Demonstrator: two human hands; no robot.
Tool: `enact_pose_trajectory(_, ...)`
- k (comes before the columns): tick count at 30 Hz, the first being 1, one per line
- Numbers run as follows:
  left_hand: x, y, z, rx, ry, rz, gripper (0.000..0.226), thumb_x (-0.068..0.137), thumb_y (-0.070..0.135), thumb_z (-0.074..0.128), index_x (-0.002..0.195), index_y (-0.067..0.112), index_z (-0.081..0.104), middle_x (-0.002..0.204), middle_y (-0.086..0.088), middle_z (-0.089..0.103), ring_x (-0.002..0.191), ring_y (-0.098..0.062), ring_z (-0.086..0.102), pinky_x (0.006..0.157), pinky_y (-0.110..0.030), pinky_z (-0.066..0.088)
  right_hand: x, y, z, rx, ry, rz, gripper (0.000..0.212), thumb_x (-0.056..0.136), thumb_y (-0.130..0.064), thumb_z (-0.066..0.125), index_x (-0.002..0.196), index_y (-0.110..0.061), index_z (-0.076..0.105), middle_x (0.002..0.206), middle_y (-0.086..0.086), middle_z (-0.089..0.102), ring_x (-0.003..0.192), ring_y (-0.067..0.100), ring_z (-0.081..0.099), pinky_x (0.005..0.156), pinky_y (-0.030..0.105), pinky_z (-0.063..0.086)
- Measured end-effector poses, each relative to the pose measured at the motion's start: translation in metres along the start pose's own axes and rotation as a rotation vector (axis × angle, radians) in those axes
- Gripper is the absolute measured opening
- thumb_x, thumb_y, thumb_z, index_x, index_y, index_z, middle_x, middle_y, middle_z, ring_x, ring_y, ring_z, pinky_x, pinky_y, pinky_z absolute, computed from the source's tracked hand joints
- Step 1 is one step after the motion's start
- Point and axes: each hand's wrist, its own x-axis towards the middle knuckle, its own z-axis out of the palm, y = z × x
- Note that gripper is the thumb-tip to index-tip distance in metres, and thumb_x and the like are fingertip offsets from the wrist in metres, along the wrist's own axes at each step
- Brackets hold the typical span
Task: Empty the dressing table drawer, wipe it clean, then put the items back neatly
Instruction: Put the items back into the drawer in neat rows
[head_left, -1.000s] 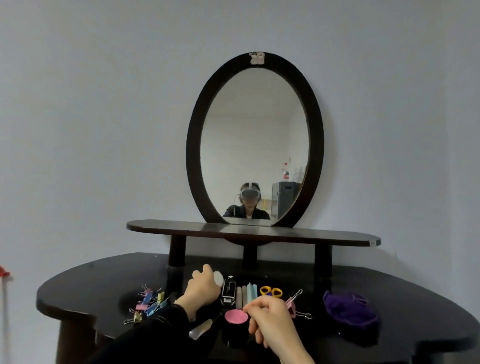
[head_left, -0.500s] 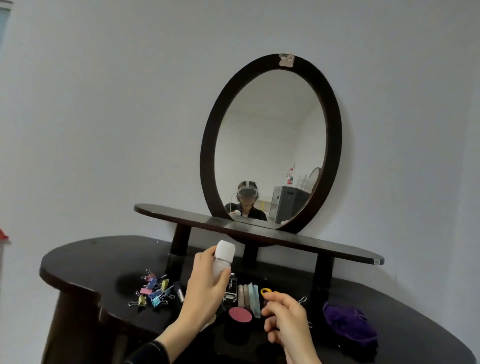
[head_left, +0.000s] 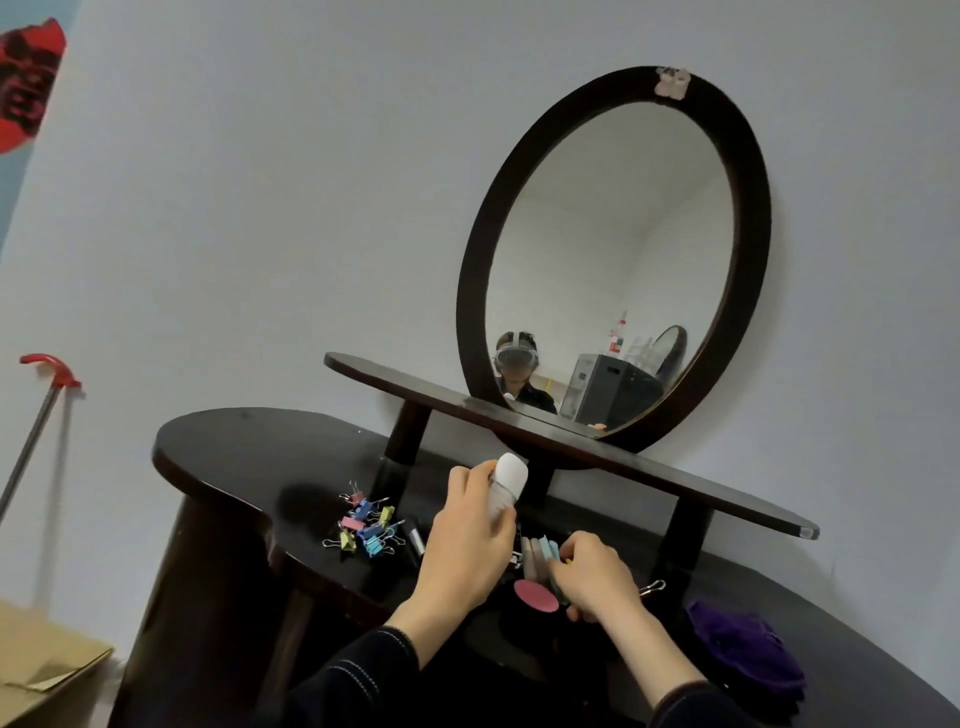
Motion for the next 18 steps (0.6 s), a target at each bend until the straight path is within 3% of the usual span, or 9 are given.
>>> enact_pose_trajectory(4, 0.0, 0.001, 0.001, 0.008, -0.001, -0.014, 0.045, 0.096, 0.029, 0.057, 0.137, 0.034, 0.04, 0.12, 0.017, 0.037, 0.09, -0.012, 0.058, 0.076, -0.023, 0.039, 0.003, -0.007, -0.007, -0.133, -0.06, 0.036, 0.019, 0.093, -0.019, 0.051, 0.111, -0.02, 0.054, 0.09, -0.001, 0.064, 0.077, 0.018, 0.072, 0.076, 0.034, 0.058)
enact_pose_trajectory(8, 0.0, 0.003, 0.0, 0.016, -0.008, -0.021, 0.046, 0.096, 0.029, 0.057, 0.138, 0.033, 0.04, 0.121, 0.016, 0.037, 0.089, -0.013, 0.057, 0.076, -0.024, 0.04, 0.0, -0.007, -0.01, -0.252, -0.088, 0.068, 0.037, 0.092, -0.034, 0.063, 0.123, -0.019, 0.052, 0.105, -0.001, 0.061, 0.096, 0.021, 0.062, 0.078, 0.033, 0.048)
enact_pose_trajectory(12, 0.0, 0.004, 0.0, 0.024, -0.02, -0.026, 0.046, 0.096, 0.028, 0.058, 0.139, 0.031, 0.04, 0.122, 0.016, 0.038, 0.085, -0.006, 0.05, 0.075, -0.022, 0.039, -0.005, -0.002, -0.008, -0.249, -0.044, 0.095, 0.045, 0.085, -0.048, 0.069, 0.119, -0.021, 0.055, 0.093, -0.006, 0.061, 0.084, 0.015, 0.061, 0.066, 0.029, 0.043)
enact_pose_trajectory(16, -0.001, 0.004, -0.002, 0.029, -0.026, -0.018, 0.046, 0.097, 0.029, 0.057, 0.139, 0.033, 0.04, 0.122, 0.016, 0.038, 0.086, -0.007, 0.051, 0.075, -0.022, 0.039, -0.011, 0.002, -0.017, -0.137, 0.131, 0.119, 0.034, 0.083, -0.047, 0.067, 0.103, -0.022, 0.057, 0.082, -0.007, 0.057, 0.075, 0.015, 0.058, 0.057, 0.027, 0.037)
enact_pose_trajectory(18, 0.0, 0.004, -0.002, 0.035, -0.028, -0.01, 0.046, 0.097, 0.029, 0.056, 0.139, 0.033, 0.04, 0.121, 0.017, 0.038, 0.086, -0.007, 0.051, 0.072, -0.018, 0.037, -0.014, 0.009, -0.021, 0.036, 0.22, 0.09, 0.024, 0.083, -0.045, 0.068, 0.085, -0.023, 0.058, 0.069, -0.008, 0.057, 0.059, 0.012, 0.054, 0.054, 0.025, 0.036)
